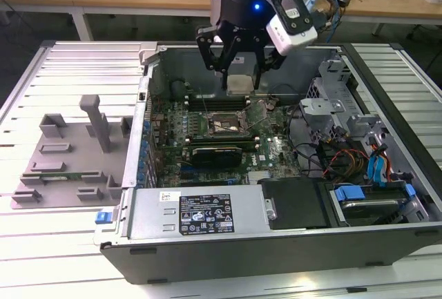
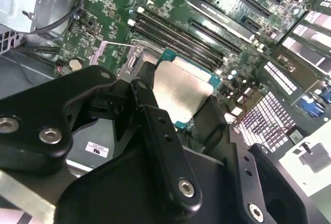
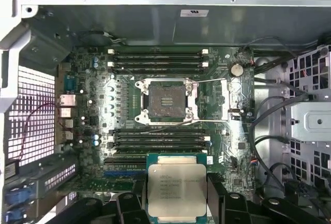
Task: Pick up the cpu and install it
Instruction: 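Pick up the cpu and move it towards the insertion slot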
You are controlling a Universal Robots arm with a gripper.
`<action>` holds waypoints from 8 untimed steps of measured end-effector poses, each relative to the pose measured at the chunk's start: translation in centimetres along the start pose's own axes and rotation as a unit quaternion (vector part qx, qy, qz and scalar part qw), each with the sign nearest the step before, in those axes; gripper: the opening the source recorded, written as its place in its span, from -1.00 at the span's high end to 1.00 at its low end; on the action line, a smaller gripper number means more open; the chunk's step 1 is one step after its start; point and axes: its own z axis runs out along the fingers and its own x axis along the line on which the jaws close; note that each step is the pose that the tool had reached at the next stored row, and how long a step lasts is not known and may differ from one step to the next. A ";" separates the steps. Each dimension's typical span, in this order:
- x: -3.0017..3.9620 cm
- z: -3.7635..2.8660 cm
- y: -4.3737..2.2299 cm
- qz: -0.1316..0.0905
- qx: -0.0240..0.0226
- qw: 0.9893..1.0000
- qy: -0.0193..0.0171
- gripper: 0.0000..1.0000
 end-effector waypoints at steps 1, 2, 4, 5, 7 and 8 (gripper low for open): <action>-0.11 0.17 -0.01 0.000 0.000 1.000 0.000 -0.09; -0.18 0.28 -0.01 0.000 0.000 1.000 0.000 -0.09; -0.44 0.68 -0.03 0.000 0.000 1.000 0.001 -0.09; -0.54 0.85 -0.04 0.000 0.000 1.000 0.001 -0.09; -0.73 1.13 -0.05 0.000 0.000 1.000 0.001 -0.09; -0.80 1.24 -0.05 0.000 0.000 1.000 0.001 -0.09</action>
